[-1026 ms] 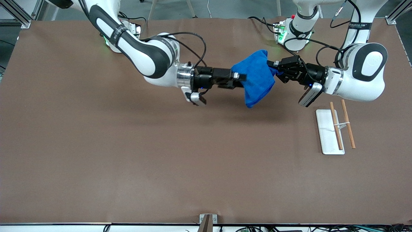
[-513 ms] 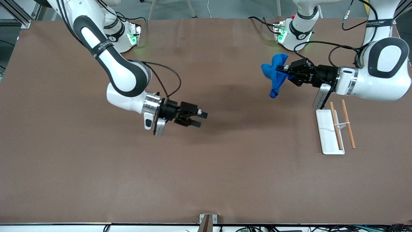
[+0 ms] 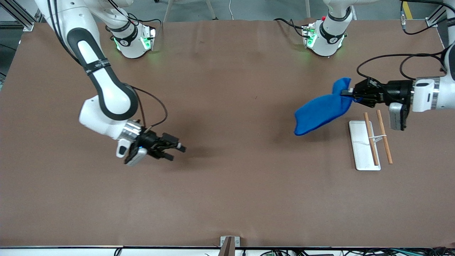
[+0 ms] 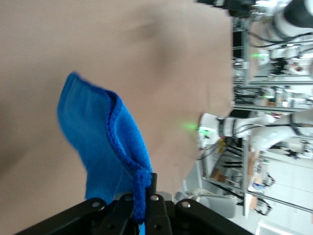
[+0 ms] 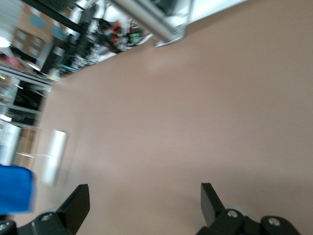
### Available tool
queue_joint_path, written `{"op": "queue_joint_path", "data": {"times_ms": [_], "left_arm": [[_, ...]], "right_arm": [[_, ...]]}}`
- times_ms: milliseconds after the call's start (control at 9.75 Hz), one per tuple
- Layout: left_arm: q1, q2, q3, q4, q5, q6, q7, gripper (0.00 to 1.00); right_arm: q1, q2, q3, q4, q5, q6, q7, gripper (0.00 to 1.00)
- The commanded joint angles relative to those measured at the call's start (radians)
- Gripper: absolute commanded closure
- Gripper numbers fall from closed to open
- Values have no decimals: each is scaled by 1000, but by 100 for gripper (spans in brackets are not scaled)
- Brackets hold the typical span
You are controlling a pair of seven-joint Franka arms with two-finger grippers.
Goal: Right arm passes towel to left arm to hang
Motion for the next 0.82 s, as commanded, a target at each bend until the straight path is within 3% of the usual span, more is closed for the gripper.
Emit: {"op": "queue_joint_path", "data": {"times_ms": [0,308,513,615,718], "left_arm": [[-11,109,51,104,117,25,-11,100],[-7,179,179,152,191,32,59,100],[0,242,237,181,214,35,148,100],[0,271,289,199,215,35,221,100],[0,296,323,202,215,34,257,100]], "right_arm": [[5,-73,-121,-40,-263,-41,11,0],[4,-110,-306,69,-595,-269,60,0],[10,-119,-321,156,-799,-404,327,0],[14,-146,-313,157,-955,-423,500,0],[16,-188,-310,146,-1054,-475,651,0]]}}
